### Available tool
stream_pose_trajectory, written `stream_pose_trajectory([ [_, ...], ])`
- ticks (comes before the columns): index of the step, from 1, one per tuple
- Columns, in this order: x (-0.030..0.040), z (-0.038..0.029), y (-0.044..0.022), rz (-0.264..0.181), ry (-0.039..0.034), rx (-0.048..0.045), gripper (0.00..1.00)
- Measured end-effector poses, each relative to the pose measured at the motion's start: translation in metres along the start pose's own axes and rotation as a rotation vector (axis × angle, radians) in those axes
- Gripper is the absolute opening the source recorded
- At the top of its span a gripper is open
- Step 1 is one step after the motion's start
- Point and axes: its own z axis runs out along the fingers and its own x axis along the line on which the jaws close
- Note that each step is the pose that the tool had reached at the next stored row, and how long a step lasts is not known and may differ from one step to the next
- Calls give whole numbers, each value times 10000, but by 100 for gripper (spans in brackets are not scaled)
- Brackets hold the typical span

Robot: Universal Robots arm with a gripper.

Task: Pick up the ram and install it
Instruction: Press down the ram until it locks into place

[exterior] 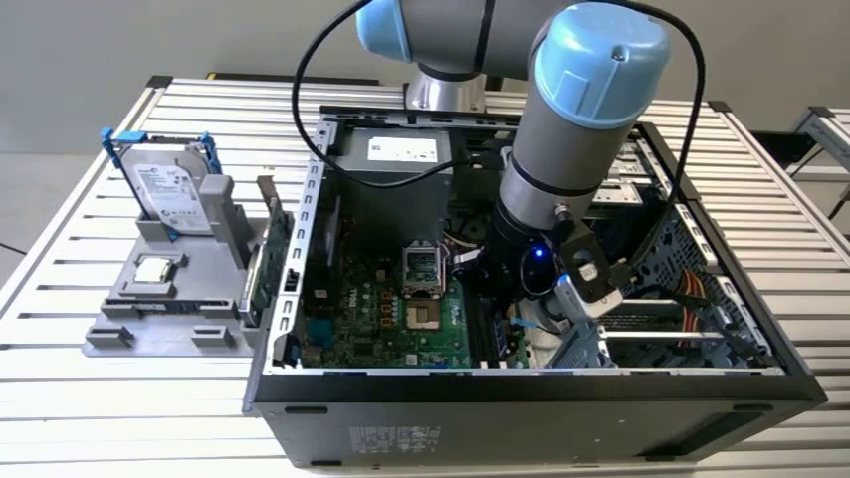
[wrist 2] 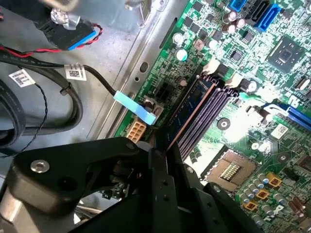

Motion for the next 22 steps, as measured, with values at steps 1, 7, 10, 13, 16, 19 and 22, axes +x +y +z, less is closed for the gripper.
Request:
stream_pose_trajectory([
  [1, 0, 0, 0, 0, 0, 1, 100],
  [7, 1, -56, 1, 1, 0, 3, 100],
  [10, 3, -128, 1, 1, 1, 7, 100],
  [13, 4, -200, 1, 0, 0, 9, 100],
  [16, 6, -312, 3, 1, 0, 15, 100],
  [19, 8, -406, 3, 1, 0, 21, 100],
  [22, 9, -447, 4, 1, 0, 20, 100],
])
